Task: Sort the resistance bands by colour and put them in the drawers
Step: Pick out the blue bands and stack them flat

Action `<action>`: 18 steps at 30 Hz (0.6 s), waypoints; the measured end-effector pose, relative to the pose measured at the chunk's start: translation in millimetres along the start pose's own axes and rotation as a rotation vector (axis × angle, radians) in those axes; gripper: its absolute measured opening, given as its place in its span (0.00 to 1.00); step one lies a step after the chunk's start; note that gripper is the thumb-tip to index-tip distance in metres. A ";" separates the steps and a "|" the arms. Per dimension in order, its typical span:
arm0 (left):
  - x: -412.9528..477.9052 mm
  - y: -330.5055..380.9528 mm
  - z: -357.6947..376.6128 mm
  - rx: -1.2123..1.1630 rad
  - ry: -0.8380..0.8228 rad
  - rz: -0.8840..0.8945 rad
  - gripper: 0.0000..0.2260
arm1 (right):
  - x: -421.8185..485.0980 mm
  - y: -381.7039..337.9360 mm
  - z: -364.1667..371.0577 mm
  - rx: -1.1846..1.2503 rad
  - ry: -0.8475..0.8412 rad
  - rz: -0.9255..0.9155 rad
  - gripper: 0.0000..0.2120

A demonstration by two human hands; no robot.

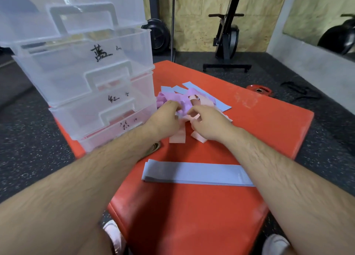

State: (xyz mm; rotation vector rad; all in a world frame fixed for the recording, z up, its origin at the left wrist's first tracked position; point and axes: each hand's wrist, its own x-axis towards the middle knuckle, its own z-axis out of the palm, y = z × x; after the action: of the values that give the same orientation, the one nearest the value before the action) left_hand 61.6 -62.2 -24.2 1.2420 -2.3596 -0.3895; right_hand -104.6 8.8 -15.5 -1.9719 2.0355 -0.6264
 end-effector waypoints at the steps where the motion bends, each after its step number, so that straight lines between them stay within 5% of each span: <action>1: -1.2 4.3 -3.7 -0.043 0.024 0.027 0.17 | -1.4 -0.8 -1.4 0.051 0.033 0.001 0.16; 5: -12.2 26.5 -25.7 -0.319 0.078 0.145 0.18 | -8.9 -9.9 -10.8 0.345 0.156 0.023 0.19; 9: -25.9 46.5 -46.4 -0.567 0.104 0.186 0.19 | -17.5 -23.3 -23.7 0.554 0.290 -0.018 0.09; 18: -40.2 53.6 -59.1 -0.660 0.176 0.162 0.17 | -36.6 -39.3 -63.9 0.648 0.607 -0.060 0.05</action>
State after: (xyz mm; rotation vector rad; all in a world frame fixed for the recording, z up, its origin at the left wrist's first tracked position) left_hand 73.7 -1.5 40.2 0.7331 -1.9215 -0.8749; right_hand -96.5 53.9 54.3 -1.5550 1.6974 -1.8036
